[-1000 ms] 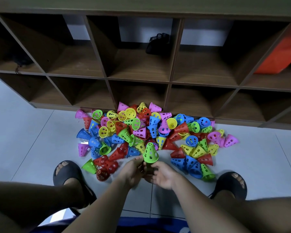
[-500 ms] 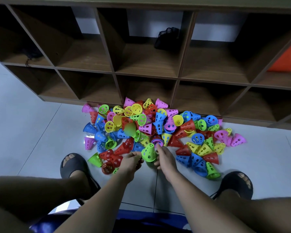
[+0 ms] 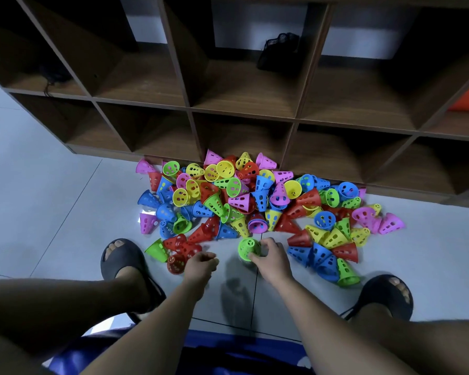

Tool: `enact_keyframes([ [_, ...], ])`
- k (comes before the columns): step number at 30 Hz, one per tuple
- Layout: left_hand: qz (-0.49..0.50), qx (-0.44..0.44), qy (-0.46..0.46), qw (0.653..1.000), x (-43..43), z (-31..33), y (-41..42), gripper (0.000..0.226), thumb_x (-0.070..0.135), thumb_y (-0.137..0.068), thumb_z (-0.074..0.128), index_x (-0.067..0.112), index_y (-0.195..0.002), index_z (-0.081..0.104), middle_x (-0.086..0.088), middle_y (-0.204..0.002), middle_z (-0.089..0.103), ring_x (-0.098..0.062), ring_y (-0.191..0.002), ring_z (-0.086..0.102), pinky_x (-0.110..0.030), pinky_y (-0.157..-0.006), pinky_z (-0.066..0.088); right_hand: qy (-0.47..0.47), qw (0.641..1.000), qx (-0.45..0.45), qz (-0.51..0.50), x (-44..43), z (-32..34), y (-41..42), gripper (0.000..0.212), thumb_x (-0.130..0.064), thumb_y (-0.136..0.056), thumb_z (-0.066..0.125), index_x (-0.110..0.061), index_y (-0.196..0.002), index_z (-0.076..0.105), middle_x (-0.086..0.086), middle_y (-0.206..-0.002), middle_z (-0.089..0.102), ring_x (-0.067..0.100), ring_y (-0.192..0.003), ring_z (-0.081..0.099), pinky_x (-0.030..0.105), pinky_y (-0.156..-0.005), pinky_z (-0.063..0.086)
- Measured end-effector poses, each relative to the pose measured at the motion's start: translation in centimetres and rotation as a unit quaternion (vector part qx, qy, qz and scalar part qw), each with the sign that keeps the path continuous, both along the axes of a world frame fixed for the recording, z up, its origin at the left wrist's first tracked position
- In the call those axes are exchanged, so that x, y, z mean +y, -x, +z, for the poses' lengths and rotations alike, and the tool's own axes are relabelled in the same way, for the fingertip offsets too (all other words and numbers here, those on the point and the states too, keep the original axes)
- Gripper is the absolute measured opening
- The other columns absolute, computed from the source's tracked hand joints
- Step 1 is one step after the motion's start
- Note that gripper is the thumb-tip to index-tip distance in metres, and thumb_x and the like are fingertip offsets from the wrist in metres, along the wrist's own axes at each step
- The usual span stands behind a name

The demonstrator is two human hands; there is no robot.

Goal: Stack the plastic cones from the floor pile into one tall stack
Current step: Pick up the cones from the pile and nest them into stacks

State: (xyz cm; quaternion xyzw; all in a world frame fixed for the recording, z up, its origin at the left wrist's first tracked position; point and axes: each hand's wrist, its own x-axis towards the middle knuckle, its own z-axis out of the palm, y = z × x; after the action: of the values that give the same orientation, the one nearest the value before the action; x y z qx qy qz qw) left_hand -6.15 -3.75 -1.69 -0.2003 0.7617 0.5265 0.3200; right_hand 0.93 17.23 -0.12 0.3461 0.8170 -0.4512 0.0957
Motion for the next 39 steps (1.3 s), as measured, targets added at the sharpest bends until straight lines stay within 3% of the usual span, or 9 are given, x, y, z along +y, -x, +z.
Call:
enact_keyframes([
  [3,0.017,0.01,0.062,0.998,-2.1,-0.8,0.3,0.02,0.008,-0.093,0.074,0.013,-0.111,0.069,-0.013,-0.098,0.074,-0.03,-0.083,0.073,-0.042,-0.072,0.065,0.021,0.999,-0.008,-0.026,0.5,-1.3,-0.1,0.032,-0.026,-0.083,0.079,-0.026,-0.111,0.063,-0.002,-0.114,0.061,0.016,-0.097,0.063,0.027,-0.073,0.045],
  [7,0.02,0.016,0.136,0.99,-3.3,-1.8,-0.3,0.024,0.017,-0.091,0.074,0.024,-0.113,0.066,-0.006,-0.096,0.07,-0.026,-0.083,0.068,-0.037,-0.073,0.06,0.026,0.993,0.003,-0.111,2.6,-2.6,-1.2,0.026,-0.013,-0.091,0.068,-0.018,-0.116,0.067,0.001,-0.118,0.069,0.021,-0.106,0.066,0.032,-0.084,0.051],
  [9,0.02,0.003,0.134,0.991,-3.3,-2.0,-0.8,0.023,0.017,-0.093,0.071,0.026,-0.114,0.065,-0.005,-0.098,0.066,-0.026,-0.084,0.065,-0.034,-0.069,0.056,-0.008,0.991,-0.007,-0.135,4.1,-2.8,-1.9,0.021,-0.012,-0.094,0.065,-0.016,-0.115,0.067,0.003,-0.119,0.066,0.022,-0.099,0.062,0.031,-0.079,0.048],
  [14,0.057,-0.025,0.119,0.991,-3.4,-2.9,-0.8,0.024,0.015,-0.091,0.074,0.023,-0.112,0.067,-0.012,-0.103,0.067,-0.034,-0.091,0.068,-0.045,-0.082,0.062,-0.077,0.973,-0.052,-0.212,7.1,-3.7,-3.7,0.012,-0.014,-0.096,0.066,-0.017,-0.108,0.067,0.016,-0.135,0.05,0.037,-0.095,0.06,0.034,-0.081,0.045],
  [20,0.068,-0.115,0.047,0.99,-3.5,-3.4,-1.0,0.035,0.011,-0.097,0.067,0.025,-0.129,0.062,-0.02,-0.116,0.065,-0.033,-0.093,0.066,-0.033,-0.063,0.055,-0.029,0.981,-0.1,-0.166,8.5,-6.3,-4.9,0.029,-0.013,-0.095,0.06,-0.022,-0.121,0.067,0.012,-0.141,0.046,0.036,-0.102,0.063,0.045,-0.086,0.058],
  [24,0.053,-0.201,-0.036,0.978,-2.2,-2.3,-1.5,0.047,0.005,-0.101,0.064,0.03,-0.14,0.056,-0.025,-0.126,0.065,-0.041,-0.108,0.072,-0.033,-0.056,0.06,0.03,0.982,-0.12,-0.139,7.9,-6.5,-5.1,0.045,-0.012,-0.098,0.049,-0.025,-0.14,0.059,0.008,-0.146,0.049,0.033,-0.107,0.063,0.037,-0.077,0.054],
  [28,0.011,-0.241,-0.099,0.965,-0.5,-1.1,-2.2,0.041,0.015,-0.108,0.056,0.037,-0.142,0.054,-0.028,-0.131,0.063,-0.04,-0.103,0.075,-0.035,-0.057,0.06,0.065,0.98,-0.115,-0.151,7.6,-6.9,-5.0,0.05,-0.009,-0.099,0.047,-0.026,-0.146,0.054,0.009,-0.148,0.049,0.03,-0.109,0.062,0.035,-0.074,0.054],
  [34,0.006,-0.242,-0.126,0.962,0.8,-0.3,-2.8,0.035,0.017,-0.108,0.057,0.027,-0.141,0.05,-0.023,-0.128,0.064,-0.039,-0.103,0.069,-0.032,-0.053,0.06,0.149,0.962,-0.115,-0.196,7.6,-7.8,-4.9,0.055,-0.016,-0.1,0.05,-0.029,-0.154,0.044,0.005,-0.132,0.061,0.024,-0.101,0.067,0.042,-0.086,0.058],
  [39,-0.006,-0.204,-0.088,0.975,0.5,-0.5,-2.5,0.023,0.018,-0.109,0.054,0.023,-0.132,0.055,-0.023,-0.12,0.072,-0.03,-0.093,0.072,-0.032,-0.067,0.053,0.104,0.969,-0.084,-0.207,7.3,-5.5,-4.5,0.031,-0.014,-0.099,0.056,-0.028,-0.125,0.066,0.003,-0.114,0.068,0.021,-0.088,0.066,0.03,-0.065,0.05],
])
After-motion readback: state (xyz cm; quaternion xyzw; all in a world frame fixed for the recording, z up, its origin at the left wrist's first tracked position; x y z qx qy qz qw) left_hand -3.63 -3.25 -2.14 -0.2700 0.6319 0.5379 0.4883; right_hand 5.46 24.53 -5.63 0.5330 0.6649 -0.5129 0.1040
